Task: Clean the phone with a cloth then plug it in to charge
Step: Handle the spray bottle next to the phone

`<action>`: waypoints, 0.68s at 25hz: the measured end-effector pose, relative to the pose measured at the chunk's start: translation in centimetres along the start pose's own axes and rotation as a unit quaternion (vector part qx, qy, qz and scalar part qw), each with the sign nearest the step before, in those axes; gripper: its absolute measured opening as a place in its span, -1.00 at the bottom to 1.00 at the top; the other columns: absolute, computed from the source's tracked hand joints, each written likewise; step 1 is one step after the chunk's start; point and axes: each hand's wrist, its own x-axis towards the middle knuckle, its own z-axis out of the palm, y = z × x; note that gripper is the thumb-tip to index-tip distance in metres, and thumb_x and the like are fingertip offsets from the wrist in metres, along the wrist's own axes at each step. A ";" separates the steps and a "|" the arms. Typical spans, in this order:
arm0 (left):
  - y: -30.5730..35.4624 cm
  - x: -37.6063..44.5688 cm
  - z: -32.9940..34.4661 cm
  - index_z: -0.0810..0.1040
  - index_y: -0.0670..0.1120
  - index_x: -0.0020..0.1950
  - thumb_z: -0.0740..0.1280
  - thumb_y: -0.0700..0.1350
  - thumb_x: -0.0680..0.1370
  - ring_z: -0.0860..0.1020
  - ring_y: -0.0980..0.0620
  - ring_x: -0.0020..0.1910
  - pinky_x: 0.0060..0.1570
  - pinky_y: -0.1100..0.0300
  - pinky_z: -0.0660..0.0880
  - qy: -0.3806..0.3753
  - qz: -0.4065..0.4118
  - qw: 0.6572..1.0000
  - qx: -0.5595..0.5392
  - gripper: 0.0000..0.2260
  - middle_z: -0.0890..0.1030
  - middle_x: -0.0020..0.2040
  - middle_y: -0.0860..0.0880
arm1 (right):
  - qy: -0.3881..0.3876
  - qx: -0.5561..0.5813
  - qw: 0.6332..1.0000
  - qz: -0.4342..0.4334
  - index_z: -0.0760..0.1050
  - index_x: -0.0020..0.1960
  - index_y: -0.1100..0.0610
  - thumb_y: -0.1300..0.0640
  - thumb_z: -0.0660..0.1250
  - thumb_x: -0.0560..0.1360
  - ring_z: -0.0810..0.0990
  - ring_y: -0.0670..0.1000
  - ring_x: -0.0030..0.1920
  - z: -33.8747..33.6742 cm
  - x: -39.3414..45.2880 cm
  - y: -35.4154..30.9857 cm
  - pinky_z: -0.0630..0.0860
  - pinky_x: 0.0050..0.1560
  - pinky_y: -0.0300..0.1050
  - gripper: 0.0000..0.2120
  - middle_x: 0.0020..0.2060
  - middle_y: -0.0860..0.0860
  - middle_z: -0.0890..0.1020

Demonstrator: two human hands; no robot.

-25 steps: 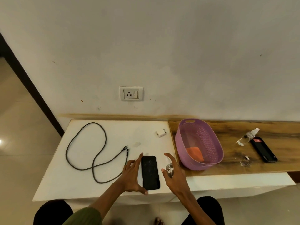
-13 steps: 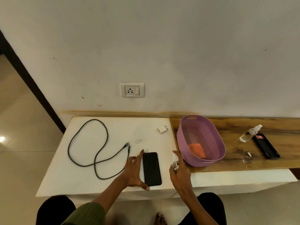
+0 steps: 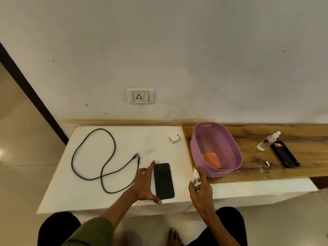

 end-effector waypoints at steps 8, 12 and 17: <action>0.6 0.7 -0.8 -0.38 0.06 0.56 0.52 0.44 0.13 -0.12 -0.14 0.60 0.56 -0.14 -0.10 -0.005 0.031 0.999 0.017 0.37 -0.25 0.62 0.02 | 0.008 0.065 0.998 -0.007 0.14 0.45 -0.15 0.05 0.40 0.49 0.53 -0.13 -0.04 0.2 0.3 -1.7 0.53 -0.02 -0.25 -0.35 0.22 -0.23 0.39; 0.9 1.8 -3.1 0.06 -0.03 0.60 0.43 0.21 0.46 0.10 -0.10 0.58 0.55 -0.06 0.15 0.083 -0.006 0.993 -0.079 -0.14 0.09 0.60 -0.06 | 0.004 0.088 0.996 0.006 0.20 0.43 -0.12 -0.04 0.35 0.50 0.49 -0.11 0.07 0.8 0.6 -2.2 0.49 0.03 -0.22 -0.44 0.17 -0.23 0.41; 0.8 4.3 -6.1 0.48 -0.10 0.39 0.22 -0.22 0.63 0.45 -0.10 0.27 0.25 0.08 0.46 0.249 0.014 0.967 0.047 -0.67 0.53 0.31 -0.06 | 0.000 0.123 0.992 -0.015 0.24 0.37 -0.21 -0.04 0.34 0.52 0.58 -0.14 -0.02 0.9 1.2 -3.0 0.51 -0.16 -0.44 -0.51 0.02 -0.31 0.52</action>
